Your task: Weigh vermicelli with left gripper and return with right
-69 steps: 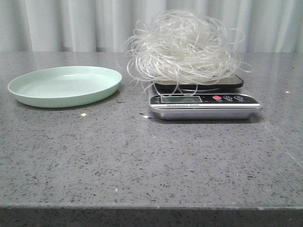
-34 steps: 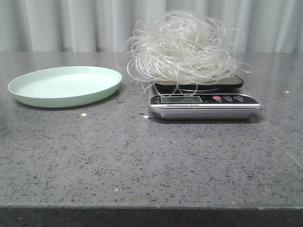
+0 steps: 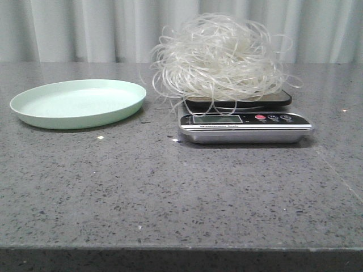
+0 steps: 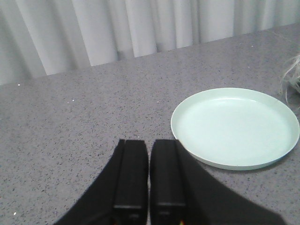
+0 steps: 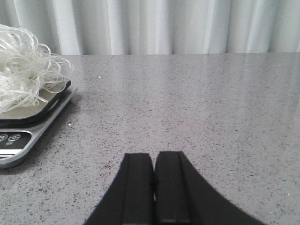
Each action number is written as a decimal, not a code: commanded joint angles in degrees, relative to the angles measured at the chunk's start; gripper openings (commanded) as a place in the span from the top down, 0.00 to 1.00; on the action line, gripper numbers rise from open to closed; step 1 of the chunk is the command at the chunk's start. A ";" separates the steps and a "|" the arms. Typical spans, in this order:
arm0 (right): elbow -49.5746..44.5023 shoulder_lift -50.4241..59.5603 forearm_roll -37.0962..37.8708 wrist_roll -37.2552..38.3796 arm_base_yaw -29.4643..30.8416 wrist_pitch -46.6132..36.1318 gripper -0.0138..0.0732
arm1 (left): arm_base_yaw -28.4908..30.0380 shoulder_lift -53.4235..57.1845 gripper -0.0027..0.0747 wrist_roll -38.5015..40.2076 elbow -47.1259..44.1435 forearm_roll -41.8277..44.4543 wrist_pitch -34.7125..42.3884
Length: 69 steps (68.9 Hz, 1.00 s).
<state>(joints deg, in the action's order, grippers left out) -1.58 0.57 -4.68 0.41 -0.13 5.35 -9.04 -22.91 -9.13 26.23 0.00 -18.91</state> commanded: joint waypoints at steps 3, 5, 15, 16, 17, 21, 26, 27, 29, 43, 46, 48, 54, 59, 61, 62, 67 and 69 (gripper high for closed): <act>0.46 0.92 0.76 -0.41 -0.08 -4.76 0.67 | 0.11 2.24 0.79 0.56 -1.16 0.00 7.73; 0.46 0.92 0.76 -0.41 -0.08 -4.81 0.67 | 0.11 2.47 0.79 0.56 -1.48 0.00 8.16; 0.46 0.92 0.76 -0.41 -0.08 -5.77 0.67 | 0.11 2.77 0.79 0.56 -1.74 0.00 8.89; 0.46 0.92 0.76 -0.41 -0.08 -6.29 0.67 | 0.11 2.77 0.79 0.56 -1.74 0.00 9.03; 0.46 0.92 0.76 -0.41 -0.08 -6.29 0.67 | 0.11 2.77 0.79 0.56 -1.74 0.00 9.03; 0.46 0.92 0.76 -0.41 -0.08 -8.02 0.67 | 0.11 2.77 0.79 0.56 -1.74 0.00 9.40; 0.51 0.92 0.76 -0.41 -0.08 -12.26 0.67 | 0.11 2.77 0.79 0.56 -1.74 0.00 10.04; 0.51 0.92 0.76 -0.41 -0.08 -12.26 0.67 | 0.11 2.77 0.79 0.56 -1.74 0.00 10.04; 0.59 0.92 0.76 -0.41 -0.08 -14.35 0.67 | 0.11 2.77 0.79 0.56 -1.74 0.00 10.17; 6.74 0.92 0.34 -0.41 -0.08 -16.08 0.67 | 0.11 2.77 0.79 0.56 -1.74 -0.54 10.26; 9.26 0.80 0.34 -0.41 -0.08 -15.40 0.67 | 0.11 2.77 0.79 0.56 -1.74 -0.54 10.26; 11.26 0.48 0.34 -0.41 -0.08 -14.84 0.67 | 0.11 2.77 0.79 0.56 -1.74 -0.54 10.26; 17.57 -1.63 0.34 -0.41 -0.08 -11.94 0.67 | 0.11 2.77 0.79 0.56 -1.74 -0.54 10.26; 23.09 -4.96 0.30 -0.41 -0.08 -8.34 0.67 | 0.11 2.77 0.79 0.56 -1.74 -0.54 10.26; 25.68 -6.96 0.30 -0.41 -0.08 -6.46 0.67 | 0.11 2.77 0.79 0.56 -1.74 -0.54 10.26; 26.74 -8.21 0.30 -0.41 -0.08 -5.71 0.67 | 0.11 2.77 0.79 0.56 -1.74 -0.54 10.26; 33.27 -13.27 -0.08 -0.41 -0.08 -0.51 0.67 | 0.11 2.77 0.79 0.56 -1.74 -0.54 10.26; 35.48 -15.19 -0.75 -0.41 -0.08 1.42 0.67 | 0.11 2.77 0.79 0.56 -1.74 -0.54 10.26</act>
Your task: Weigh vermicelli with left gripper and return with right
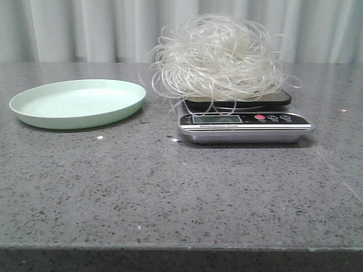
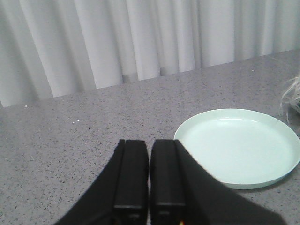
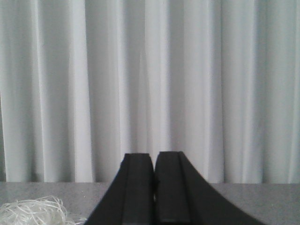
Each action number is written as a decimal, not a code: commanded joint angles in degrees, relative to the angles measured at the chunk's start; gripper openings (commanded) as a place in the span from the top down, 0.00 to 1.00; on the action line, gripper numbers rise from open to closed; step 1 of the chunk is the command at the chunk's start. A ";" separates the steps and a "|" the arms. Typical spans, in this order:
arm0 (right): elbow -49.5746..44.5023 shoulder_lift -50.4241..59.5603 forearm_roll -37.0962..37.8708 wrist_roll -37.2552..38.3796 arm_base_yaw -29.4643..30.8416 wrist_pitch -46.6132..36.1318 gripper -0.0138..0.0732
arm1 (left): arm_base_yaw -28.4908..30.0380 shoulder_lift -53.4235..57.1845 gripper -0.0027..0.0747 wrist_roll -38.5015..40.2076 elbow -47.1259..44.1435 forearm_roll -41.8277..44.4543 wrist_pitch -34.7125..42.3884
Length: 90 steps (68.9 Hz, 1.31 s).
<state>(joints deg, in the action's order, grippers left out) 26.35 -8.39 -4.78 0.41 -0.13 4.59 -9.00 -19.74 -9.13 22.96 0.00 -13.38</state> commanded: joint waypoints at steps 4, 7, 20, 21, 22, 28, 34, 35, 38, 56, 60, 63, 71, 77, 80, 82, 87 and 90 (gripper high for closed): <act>13.08 -11.01 -2.75 -0.41 -0.08 7.01 0.67 | 0.07 -0.40 0.79 0.56 1.53 -0.54 4.74; 16.79 -14.32 -4.00 -0.41 -0.08 9.92 0.67 | 0.07 -0.40 0.79 0.56 1.53 -0.54 4.74; 30.39 -27.85 -7.60 -0.41 -0.21 23.58 0.57 | 0.07 -0.40 0.79 0.56 1.53 -0.54 4.74; 31.02 -28.63 -7.60 -0.41 -0.31 24.08 0.55 | 0.07 -0.40 0.79 0.56 1.53 -0.54 4.74; 31.64 -29.39 -7.60 -0.41 -0.40 24.50 0.53 | 0.07 -0.40 0.79 0.56 1.53 -0.54 4.74; 36.05 -35.00 -7.90 -1.93 -2.04 27.30 0.38 | 0.07 -0.40 0.79 0.56 1.53 -0.54 4.74; 39.71 -39.51 -9.06 -5.22 -4.70 29.91 0.28 | 0.07 -0.40 0.79 0.56 1.53 -0.54 4.74; 40.25 -40.19 -9.34 -5.97 -5.15 30.31 0.27 | 0.07 -0.40 0.79 0.56 1.53 -0.54 4.74; 42.13 -43.03 -10.42 -8.67 -6.82 31.52 0.23 | 0.07 -0.40 0.79 0.56 1.53 -0.54 4.74; 53.03 -58.93 -12.89 -17.58 -16.33 37.51 0.15 | 0.07 -0.40 0.79 0.56 1.53 -0.54 4.74; 55.19 -62.17 -12.89 -17.87 -17.61 38.62 0.15 | 0.07 -0.40 0.79 0.56 1.53 -0.54 4.74; 56.82 -64.61 -12.89 -18.43 -18.35 39.51 0.15 | 0.07 -0.40 0.79 0.56 1.53 -0.54 4.74; 61.48 -71.69 -12.89 -19.20 -19.71 41.49 0.15 | 0.07 -0.40 0.79 0.56 1.53 -0.54 4.74; 64.54 -76.62 -12.89 -19.26 -19.76 43.05 0.15 | 0.07 -0.40 0.79 0.56 1.53 -0.54 4.74; 65.46 -78.23 -12.89 -19.32 -19.76 43.60 0.15 | 0.07 -0.40 0.79 0.56 1.53 -0.54 4.74; 66.25 -79.72 -12.89 -19.32 -19.76 44.10 0.15 | 0.07 -0.40 0.79 0.56 1.53 -0.54 4.74; 67.39 -82.78 -12.89 -19.32 -19.76 44.72 0.15 | 0.07 -0.40 0.79 0.56 1.53 -0.54 4.74; 67.70 -84.81 -12.89 -19.32 -19.76 44.93 0.15 | 0.07 -0.40 0.79 0.56 1.53 -0.54 4.74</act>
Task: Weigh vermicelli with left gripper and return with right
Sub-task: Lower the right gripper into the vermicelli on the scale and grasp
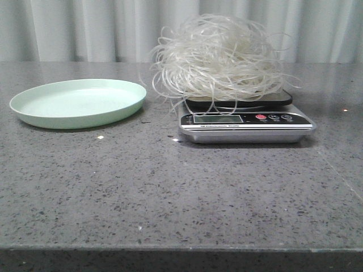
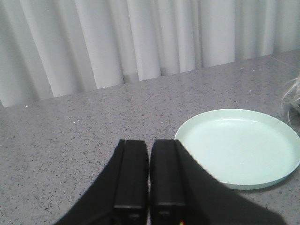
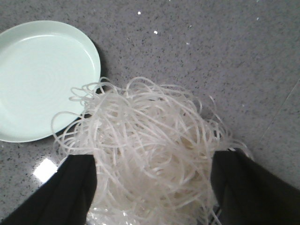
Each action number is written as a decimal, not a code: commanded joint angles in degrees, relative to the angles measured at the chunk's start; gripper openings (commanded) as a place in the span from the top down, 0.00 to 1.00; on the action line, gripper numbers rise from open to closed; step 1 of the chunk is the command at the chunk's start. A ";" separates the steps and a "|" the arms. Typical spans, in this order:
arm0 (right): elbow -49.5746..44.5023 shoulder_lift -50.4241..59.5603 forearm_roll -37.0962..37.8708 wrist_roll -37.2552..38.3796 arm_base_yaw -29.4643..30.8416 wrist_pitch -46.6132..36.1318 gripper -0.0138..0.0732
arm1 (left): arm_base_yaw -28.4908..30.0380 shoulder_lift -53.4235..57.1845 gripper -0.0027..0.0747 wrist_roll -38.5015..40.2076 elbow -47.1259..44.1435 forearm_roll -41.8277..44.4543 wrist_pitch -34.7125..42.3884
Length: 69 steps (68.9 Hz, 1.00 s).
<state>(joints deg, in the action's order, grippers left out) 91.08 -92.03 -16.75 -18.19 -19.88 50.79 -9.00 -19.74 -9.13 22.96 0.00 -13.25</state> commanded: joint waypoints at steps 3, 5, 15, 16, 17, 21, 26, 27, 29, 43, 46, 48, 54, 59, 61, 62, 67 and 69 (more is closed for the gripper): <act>3.05 -2.38 -0.92 -0.72 -0.01 -1.09 0.15 | 0.07 -0.40 0.79 0.56 1.53 -0.54 4.60; 3.05 -3.06 -0.92 -0.72 -0.01 -0.91 0.15 | 0.07 -0.40 0.79 0.56 1.53 -0.54 4.60; 3.05 -7.41 -0.92 -0.72 -0.01 0.87 0.15 | 0.07 -0.40 0.79 0.56 1.53 -0.54 4.60; 3.05 -7.73 -0.92 -0.72 -0.01 0.93 0.15 | 0.07 -0.40 0.79 0.56 1.53 -0.54 4.60; 3.05 -8.18 -0.92 -0.72 -0.01 1.06 0.15 | 0.07 -0.40 0.79 0.56 1.53 -0.54 4.60; 3.05 -9.23 -0.92 -0.72 -0.01 1.43 0.15 | 0.07 -0.40 0.79 0.56 1.53 -0.54 4.60; 3.05 -9.98 -0.92 -0.72 -0.01 1.61 0.15 | 0.07 -0.40 0.79 0.56 1.53 -0.54 4.60; 3.05 -10.14 -0.92 -0.72 -0.01 1.61 0.15 | 0.07 -0.40 0.79 0.56 1.53 -0.54 4.60; 3.05 -10.21 -0.92 -0.72 -0.01 1.54 0.15 | 0.07 -0.40 0.79 0.56 1.53 -0.54 4.60; 3.05 -10.32 -0.92 -0.72 -0.01 1.52 0.32 | 0.07 -0.40 0.79 0.56 1.53 -0.54 4.60; 3.05 -10.32 -0.92 -0.72 -0.01 1.66 0.40 | 0.07 -0.40 0.79 0.56 1.53 -0.54 4.60; 3.05 -10.32 -0.92 -0.72 -0.01 1.80 0.46 | 0.07 -0.40 0.79 0.56 1.53 -0.54 4.60; 3.36 -10.32 -0.92 -0.72 -0.01 2.01 0.62 | 0.07 -0.40 0.79 0.56 1.53 -0.54 4.60; 3.87 -10.32 -0.92 -0.72 -0.01 2.47 0.67 | 0.07 -0.40 0.79 0.56 1.53 -0.54 4.60; 4.10 -10.32 -0.92 -0.72 -0.01 2.51 0.66 | 0.07 -0.40 0.79 0.56 1.53 -0.54 4.60; 4.31 -10.32 -0.92 -0.72 -0.01 2.62 0.67 | 0.07 -0.40 0.79 0.56 1.53 -0.54 4.60; 5.01 -10.32 -0.92 -0.72 -0.01 2.79 0.67 | 0.07 -0.40 0.79 0.56 1.53 -0.54 4.60; 5.40 -10.24 -0.92 -0.72 -0.01 2.79 0.67 | 0.07 -0.40 0.79 0.56 1.53 -0.54 4.60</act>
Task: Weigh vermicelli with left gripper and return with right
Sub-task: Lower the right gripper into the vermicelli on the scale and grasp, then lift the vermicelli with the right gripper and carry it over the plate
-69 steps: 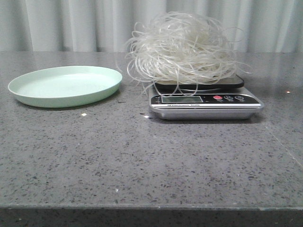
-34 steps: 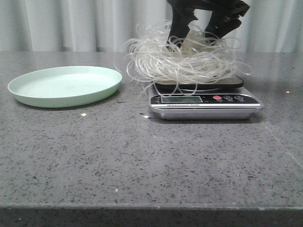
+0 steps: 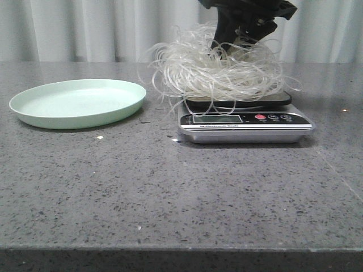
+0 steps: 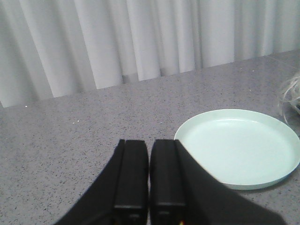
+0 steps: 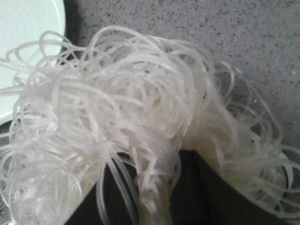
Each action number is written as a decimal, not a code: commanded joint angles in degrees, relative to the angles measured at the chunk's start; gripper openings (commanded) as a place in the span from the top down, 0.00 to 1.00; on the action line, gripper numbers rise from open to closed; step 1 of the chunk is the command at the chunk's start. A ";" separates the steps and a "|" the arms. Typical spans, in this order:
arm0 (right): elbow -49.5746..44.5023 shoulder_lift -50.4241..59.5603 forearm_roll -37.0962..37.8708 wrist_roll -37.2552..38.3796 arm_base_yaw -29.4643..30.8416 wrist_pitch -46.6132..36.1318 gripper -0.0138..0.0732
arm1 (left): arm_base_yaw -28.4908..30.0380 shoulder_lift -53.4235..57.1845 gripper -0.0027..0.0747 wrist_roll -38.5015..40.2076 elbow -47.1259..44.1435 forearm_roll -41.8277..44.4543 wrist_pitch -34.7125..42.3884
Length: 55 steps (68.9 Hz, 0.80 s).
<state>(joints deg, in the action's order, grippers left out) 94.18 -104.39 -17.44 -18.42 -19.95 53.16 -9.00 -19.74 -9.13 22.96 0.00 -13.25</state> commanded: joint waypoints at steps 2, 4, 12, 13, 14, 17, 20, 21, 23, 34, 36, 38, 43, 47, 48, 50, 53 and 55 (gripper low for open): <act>2.74 2.11 -0.24 -0.49 0.06 0.41 0.67 | 0.07 -0.40 0.79 0.56 1.53 -0.54 4.60; 3.16 2.16 -0.24 -0.49 0.06 0.49 0.67 | 0.07 -0.40 0.79 0.56 1.53 -0.54 4.60; 4.97 2.29 -0.24 -0.49 0.06 1.39 0.67 | 0.07 -0.40 0.79 0.56 1.53 -0.54 4.60; 5.48 2.29 -0.24 -0.49 0.06 1.78 0.67 | 0.07 -0.40 0.79 0.56 1.53 -0.54 4.60; 5.69 2.34 -0.24 -0.49 0.06 1.96 0.67 | 0.07 -0.40 0.79 0.56 1.53 -0.54 4.60; 7.49 2.33 -0.24 -0.49 0.06 3.28 0.67 | 0.07 -0.40 0.79 0.56 1.53 -0.54 4.60; 8.72 2.33 -0.24 -0.49 0.06 4.36 0.67 | 0.07 -0.40 0.79 0.56 1.53 -0.54 4.60; 9.25 2.33 -0.24 -0.49 0.06 4.73 0.67 | 0.07 -0.40 0.79 0.56 1.53 -0.54 4.60; 10.77 2.33 -0.24 -0.49 0.06 5.76 0.67 | 0.07 -0.40 0.79 0.56 1.53 -0.54 4.60; 18.12 2.33 -1.85 -0.49 0.06 8.91 0.67 | 0.07 -0.40 0.79 0.56 1.53 -0.54 4.60; 18.99 2.33 -2.64 -0.49 0.06 8.97 0.67 | 0.07 -0.40 0.79 0.56 1.53 -0.54 4.60; 20.13 2.33 -3.60 -0.49 0.06 8.97 0.67 | 0.07 -0.40 0.79 0.56 1.53 -0.54 4.60; 22.76 2.22 -6.23 -0.49 -0.01 8.75 0.67 | 0.07 -0.40 0.79 0.56 1.53 -0.54 4.60; 24.38 2.15 -8.81 -0.49 -0.33 8.08 0.67 | 0.07 -0.40 0.79 0.56 1.53 -0.54 4.60; 24.74 2.15 -9.57 -0.49 -0.45 7.68 0.67 | 0.07 -0.40 0.79 0.56 1.53 -0.54 4.60; 25.56 2.04 -10.48 -0.49 -0.72 7.03 0.67 | 0.07 -0.40 0.79 0.56 1.53 -0.54 4.60; 26.34 1.90 -11.25 -0.49 -1.40 6.35 0.67 | 0.07 -0.40 0.79 0.56 1.53 -0.54 4.60; 26.82 1.67 -11.66 -0.49 -1.77 6.03 0.67 | 0.07 -0.40 0.79 0.56 1.53 -0.54 4.60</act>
<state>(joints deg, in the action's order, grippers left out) 117.29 -105.24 -24.25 -18.42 -20.61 63.78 -9.00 -19.74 -9.13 22.96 0.00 -13.25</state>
